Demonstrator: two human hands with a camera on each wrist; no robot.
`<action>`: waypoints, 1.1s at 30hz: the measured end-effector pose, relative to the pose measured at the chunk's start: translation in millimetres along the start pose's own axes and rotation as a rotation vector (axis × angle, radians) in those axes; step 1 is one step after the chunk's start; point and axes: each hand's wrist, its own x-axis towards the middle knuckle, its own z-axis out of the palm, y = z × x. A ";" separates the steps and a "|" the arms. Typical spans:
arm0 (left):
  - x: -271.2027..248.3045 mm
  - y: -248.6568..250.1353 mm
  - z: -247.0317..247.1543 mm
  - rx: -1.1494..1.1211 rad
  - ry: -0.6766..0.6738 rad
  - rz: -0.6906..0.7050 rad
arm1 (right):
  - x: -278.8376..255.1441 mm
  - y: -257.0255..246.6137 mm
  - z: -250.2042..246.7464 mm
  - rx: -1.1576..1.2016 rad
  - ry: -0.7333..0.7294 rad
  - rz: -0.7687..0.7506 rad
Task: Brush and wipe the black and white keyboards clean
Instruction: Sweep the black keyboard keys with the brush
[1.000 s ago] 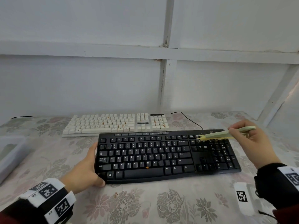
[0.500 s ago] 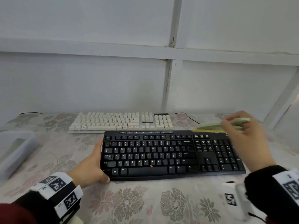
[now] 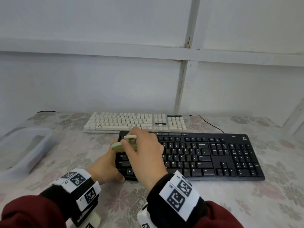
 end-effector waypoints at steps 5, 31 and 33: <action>1.3 -2.9 -0.1 -0.050 -0.016 -0.001 | -3.1 16.0 -8.9 0.013 0.086 0.046; 2.0 -5.4 0.2 -0.117 -0.030 0.000 | -15.0 61.3 -50.3 0.251 0.239 0.123; 2.2 -5.6 -0.3 -0.125 -0.033 -0.007 | -18.0 70.0 -55.5 0.295 0.254 0.147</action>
